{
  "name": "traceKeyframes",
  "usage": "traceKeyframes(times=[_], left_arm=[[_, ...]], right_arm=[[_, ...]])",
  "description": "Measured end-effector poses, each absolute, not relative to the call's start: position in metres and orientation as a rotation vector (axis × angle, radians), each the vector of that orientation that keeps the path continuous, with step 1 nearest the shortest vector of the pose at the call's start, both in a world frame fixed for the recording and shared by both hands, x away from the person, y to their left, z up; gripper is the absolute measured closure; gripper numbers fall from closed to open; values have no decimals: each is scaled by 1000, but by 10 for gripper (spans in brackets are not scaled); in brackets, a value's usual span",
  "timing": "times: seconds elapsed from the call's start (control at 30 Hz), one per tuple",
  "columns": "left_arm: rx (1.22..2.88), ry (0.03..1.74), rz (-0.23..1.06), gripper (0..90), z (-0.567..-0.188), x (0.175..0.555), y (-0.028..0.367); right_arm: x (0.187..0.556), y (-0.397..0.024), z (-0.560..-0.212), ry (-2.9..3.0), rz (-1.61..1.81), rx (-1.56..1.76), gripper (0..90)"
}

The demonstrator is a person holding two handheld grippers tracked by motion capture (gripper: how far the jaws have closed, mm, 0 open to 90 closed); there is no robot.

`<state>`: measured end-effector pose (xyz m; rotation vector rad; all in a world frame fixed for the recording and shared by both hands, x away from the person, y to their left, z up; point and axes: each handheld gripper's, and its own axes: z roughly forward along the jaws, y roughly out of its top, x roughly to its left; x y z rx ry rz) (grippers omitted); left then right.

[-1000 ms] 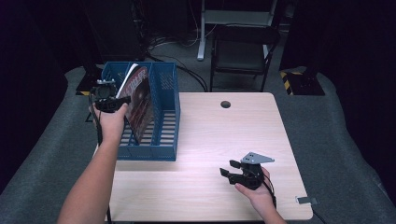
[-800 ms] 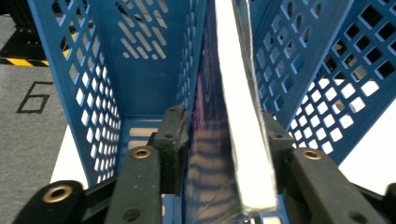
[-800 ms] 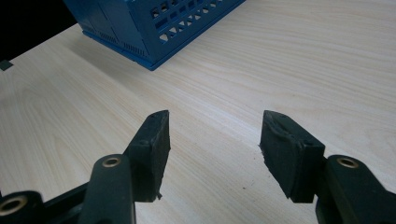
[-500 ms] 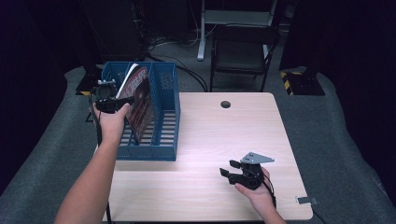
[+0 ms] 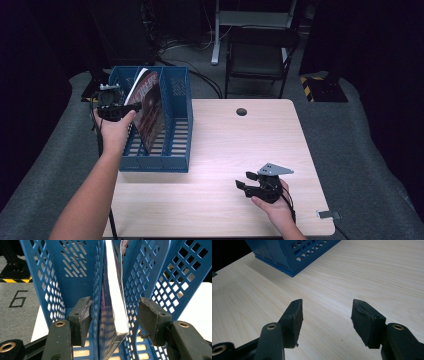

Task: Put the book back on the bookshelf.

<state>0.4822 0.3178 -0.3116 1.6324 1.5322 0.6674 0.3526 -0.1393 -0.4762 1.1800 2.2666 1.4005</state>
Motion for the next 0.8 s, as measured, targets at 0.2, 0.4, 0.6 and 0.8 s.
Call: traceKeyframes(times=[0.2, 0.4, 0.6, 0.8], left_arm=[[1650, 1496, 642, 425, -302, 478, 320], [1665, 1457, 665, 424, -292, 472, 320], [1673, 1456, 655, 425, -287, 468, 322], [1702, 1449, 655, 425, -278, 464, 324]], right_arm=[[353, -143, -476, 2253, 1406, 1186, 422], [353, -143, -478, 2256, 1405, 1200, 421], [353, -144, -477, 2253, 1405, 1191, 421], [352, -147, -477, 2252, 1406, 1201, 421]])
